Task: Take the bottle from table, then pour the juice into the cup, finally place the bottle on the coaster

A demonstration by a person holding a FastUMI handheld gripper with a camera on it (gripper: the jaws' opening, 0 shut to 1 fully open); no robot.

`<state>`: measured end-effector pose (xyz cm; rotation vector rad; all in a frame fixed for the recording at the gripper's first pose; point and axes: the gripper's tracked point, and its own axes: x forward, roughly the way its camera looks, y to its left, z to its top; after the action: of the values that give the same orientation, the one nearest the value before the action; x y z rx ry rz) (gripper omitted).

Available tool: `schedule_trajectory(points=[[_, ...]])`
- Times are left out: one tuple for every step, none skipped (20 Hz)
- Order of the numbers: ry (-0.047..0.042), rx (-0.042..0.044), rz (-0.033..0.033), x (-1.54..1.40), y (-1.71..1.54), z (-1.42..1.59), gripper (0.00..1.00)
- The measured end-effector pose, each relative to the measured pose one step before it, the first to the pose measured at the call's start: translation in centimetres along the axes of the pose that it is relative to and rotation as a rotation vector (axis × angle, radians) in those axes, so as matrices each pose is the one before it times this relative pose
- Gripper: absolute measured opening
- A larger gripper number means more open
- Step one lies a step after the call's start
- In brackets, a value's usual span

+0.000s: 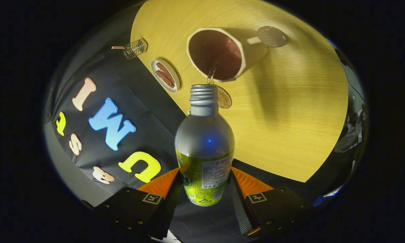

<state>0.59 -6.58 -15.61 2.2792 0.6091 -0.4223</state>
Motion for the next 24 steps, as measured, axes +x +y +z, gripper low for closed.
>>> schedule_trajectory(points=[[0.00023,-0.00135,-0.00605,-0.021,-0.093,0.057,0.77],[0.00086,-0.00177,-0.00417,-0.006,-0.089,0.060,0.76],[-0.00323,-0.00200,0.00009,-0.082,-0.012,0.037,0.76],[-0.00077,-0.00185,-0.00122,-0.047,-0.076,0.086,0.76],[0.00012,-0.00432,-0.00023,-0.035,-0.030,0.099,0.77],[-0.00277,-0.00567,-0.00365,-0.005,-0.227,0.129,0.77],[-0.00748,-0.00493,-0.00378,-0.144,-0.145,0.313,0.76],[-0.01261,-0.00737,-0.00561,-0.058,-0.268,0.396,0.76],[-0.01738,-0.01301,-0.00703,0.030,-0.202,0.368,0.76],[-0.01597,-0.01826,-0.00614,0.159,-0.264,0.359,0.76],[-0.01418,-0.02150,-0.00410,0.258,-0.253,0.257,0.76],[-0.01346,-0.02482,-0.00039,0.148,-0.298,0.155,0.76],[-0.01775,-0.02917,-0.00231,0.184,-0.245,0.143,0.76],[-0.01711,-0.03798,-0.00489,0.254,-0.348,0.134,0.76],[-0.01670,-0.04250,-0.01053,0.262,-0.412,-0.016,0.76],[-0.01404,-0.04845,-0.01493,0.270,-0.545,-0.061,0.77],[-0.01971,-0.05775,-0.01471,0.239,-0.540,0.005,0.77],[-0.02137,-0.06428,-0.01311,0.196,-0.535,0.066,0.77],[-0.01995,-0.06395,-0.00869,0.187,-0.383,0.125,0.76],[-0.01898,-0.05364,-0.00535,0.177,-0.504,0.069,0.76],[-0.01768,-0.04606,0.00038,0.093,-0.308,0.159,0.77],[-0.01998,-0.04392,0.00150,0.192,-0.338,0.243,0.77],[-0.02047,-0.05291,0.00011,-0.083,-0.510,-0.016,0.77],[-0.02151,-0.05961,-0.00920,0.106,-0.498,-0.091,0.77]])
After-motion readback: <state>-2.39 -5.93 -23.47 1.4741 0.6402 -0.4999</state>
